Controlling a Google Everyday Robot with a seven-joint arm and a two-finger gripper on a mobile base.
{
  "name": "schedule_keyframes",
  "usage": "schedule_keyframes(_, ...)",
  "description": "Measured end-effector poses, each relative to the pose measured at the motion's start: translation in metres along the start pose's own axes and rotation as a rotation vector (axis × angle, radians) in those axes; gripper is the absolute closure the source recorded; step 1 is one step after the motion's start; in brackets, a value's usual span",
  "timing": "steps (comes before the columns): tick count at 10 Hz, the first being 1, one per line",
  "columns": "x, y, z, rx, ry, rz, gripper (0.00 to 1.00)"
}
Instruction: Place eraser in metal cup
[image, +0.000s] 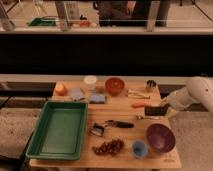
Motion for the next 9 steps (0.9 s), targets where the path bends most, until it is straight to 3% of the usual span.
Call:
schedule_keyframes(2,0.004,-0.010,0.003,0.031,-0.013,0.020,0.97)
schedule_keyframes(9,0.032,-0.111,0.028,0.141,-0.073,0.030,0.97)
